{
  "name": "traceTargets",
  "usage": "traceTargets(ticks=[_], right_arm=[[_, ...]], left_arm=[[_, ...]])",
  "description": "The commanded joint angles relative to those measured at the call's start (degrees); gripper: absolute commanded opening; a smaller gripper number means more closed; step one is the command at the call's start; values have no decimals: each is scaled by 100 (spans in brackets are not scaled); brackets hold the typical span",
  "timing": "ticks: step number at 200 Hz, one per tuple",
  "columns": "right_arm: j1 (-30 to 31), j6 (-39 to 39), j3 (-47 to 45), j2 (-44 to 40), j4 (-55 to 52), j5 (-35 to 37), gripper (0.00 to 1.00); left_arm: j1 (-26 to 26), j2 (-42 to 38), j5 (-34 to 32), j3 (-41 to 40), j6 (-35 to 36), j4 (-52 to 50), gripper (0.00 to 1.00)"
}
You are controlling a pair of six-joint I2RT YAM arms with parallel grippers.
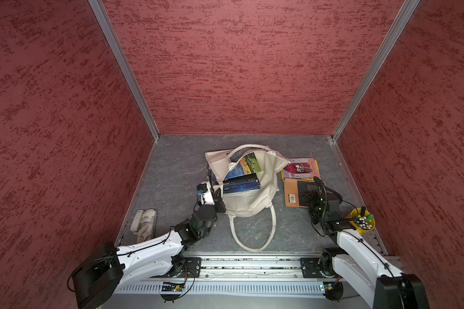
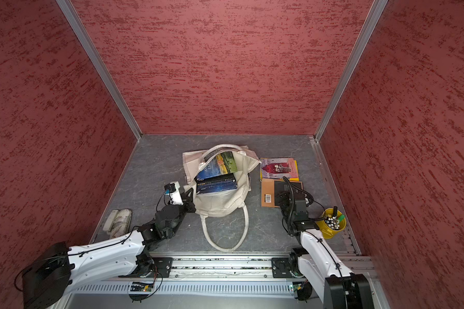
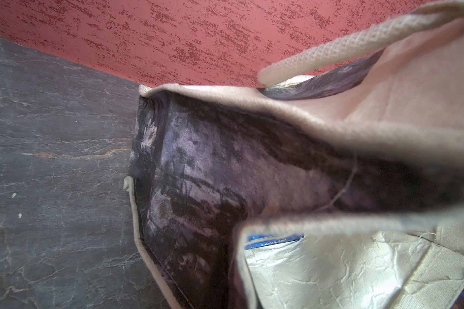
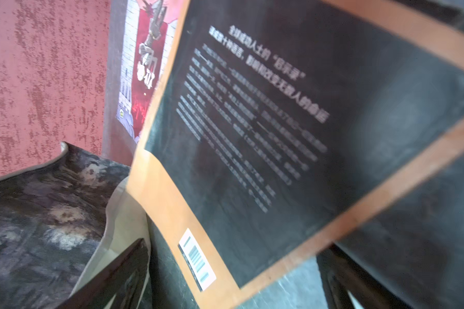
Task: Take out the books from the canvas bag
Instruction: Place the book on the book.
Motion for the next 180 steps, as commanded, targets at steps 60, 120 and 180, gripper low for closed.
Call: traceTargets(ticks=[60, 120, 180], right_arm=[[-17, -80, 535, -1400, -335, -459, 99], [1418, -289, 1004, -1051, 761, -265, 99], [3742, -755, 1567, -225, 1550, 1257, 95]], left_arm=[[22, 4, 179, 67, 114, 273, 0], [23, -2, 515, -43, 292, 672, 0], [22, -56, 651, -163, 454, 939, 0]])
